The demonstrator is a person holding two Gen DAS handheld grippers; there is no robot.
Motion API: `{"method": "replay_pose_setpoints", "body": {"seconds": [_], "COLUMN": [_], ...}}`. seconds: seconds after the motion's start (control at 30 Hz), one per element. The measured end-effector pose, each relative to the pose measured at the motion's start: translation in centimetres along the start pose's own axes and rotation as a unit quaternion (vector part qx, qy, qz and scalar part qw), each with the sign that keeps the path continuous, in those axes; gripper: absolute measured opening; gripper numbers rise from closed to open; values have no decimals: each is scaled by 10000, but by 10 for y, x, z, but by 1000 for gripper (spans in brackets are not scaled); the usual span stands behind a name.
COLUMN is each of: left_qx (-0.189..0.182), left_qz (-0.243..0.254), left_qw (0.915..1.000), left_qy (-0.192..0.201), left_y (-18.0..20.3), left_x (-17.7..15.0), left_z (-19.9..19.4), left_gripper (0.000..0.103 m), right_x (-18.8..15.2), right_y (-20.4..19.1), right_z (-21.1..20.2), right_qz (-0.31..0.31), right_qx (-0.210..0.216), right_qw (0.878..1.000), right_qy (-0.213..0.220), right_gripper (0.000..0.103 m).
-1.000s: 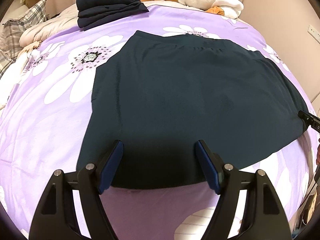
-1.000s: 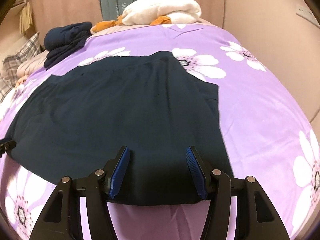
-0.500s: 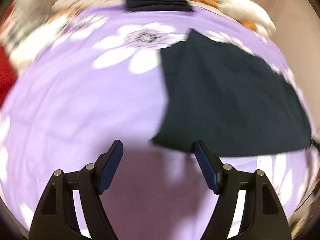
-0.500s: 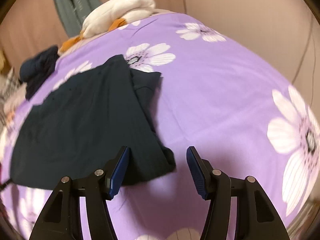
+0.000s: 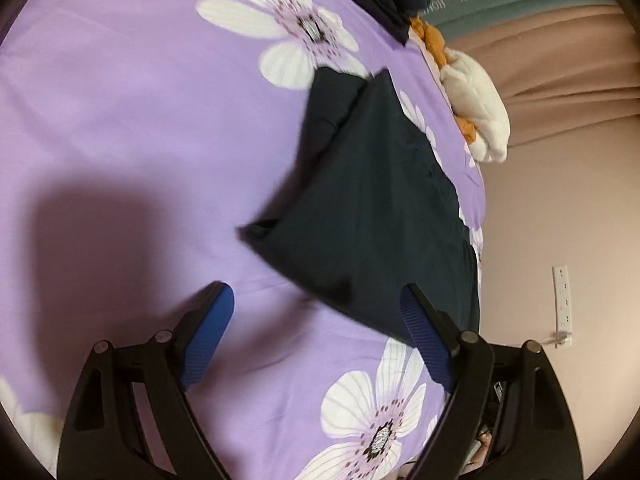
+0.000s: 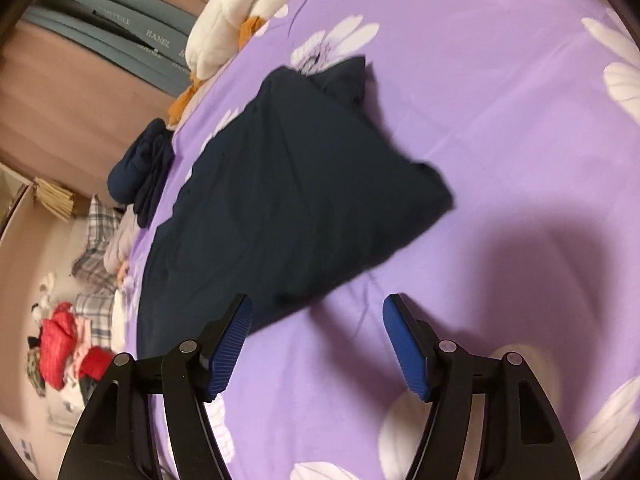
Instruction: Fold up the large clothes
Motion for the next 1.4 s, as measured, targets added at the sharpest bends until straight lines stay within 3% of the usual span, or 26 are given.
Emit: {"method": "replay_pose_setpoints", "body": {"seconds": [0.07, 0.23, 0.43, 0.47, 0.53, 0.6, 0.63, 0.73, 0.87, 1.1, 1.23, 1.4], "left_qx": [-218, -528, -434, -384, -261, -149, -163, -137, -265, -305, -106, -43], "left_qz": [-134, -538, -552, -514, -506, -602, -636, -485, -195, -18, -36, -20], "left_qw": [9996, 9971, 9975, 9979, 9982, 9980, 9977, 9982, 9975, 9976, 9983, 9984], "left_qy": [-128, -67, 39, 111, 173, 154, 155, 335, 631, 618, 576, 558], "left_y": [3, 4, 15, 18, 18, 12, 9, 14, 25, 28, 26, 29], "left_x": [2, 18, 30, 31, 35, 38, 38, 34, 26, 18, 19, 21], "left_z": [7, 10, 18, 20, 24, 32, 33, 27, 7, -5, 0, -1], "left_gripper": [90, 91, 88, 85, 50, 30, 28, 20, 16, 15, 15, 15], "right_x": [2, 13, 27, 30, 32, 34, 34, 38, 52, 65, 55, 33], "right_y": [-3, -4, 10, 12, 15, 18, 18, 22, 8, -4, -5, 4], "right_z": [5, 13, 21, 22, 20, 21, 23, 28, 30, 37, 17, 10], "right_qz": [63, 399, 1061, 1155, 1318, 1412, 1438, 1473, 1049, 579, 562, 643], "right_qx": [66, 306, 695, 720, 724, 583, 489, 429, 216, -71, 128, 191], "right_qw": [10000, 9986, 9909, 9892, 9860, 9848, 9849, 9854, 9919, 9969, 9939, 9942], "right_qy": [29, 149, 459, 542, 723, 832, 832, 736, 686, 536, 943, 839], "right_gripper": [76, 77, 77, 76, 69, 53, 41, 33, 28, 22, 14, 13]}}
Point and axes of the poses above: each gripper's, at about its wrist camera, not at the fingertips, and z roughly the way its jaws point, y to its right, x to its top, the point moved 3 cm from there along z, roughly the way its jaws point, and after that the axes turned 10 degrees about -z, right-handed, at the moved point
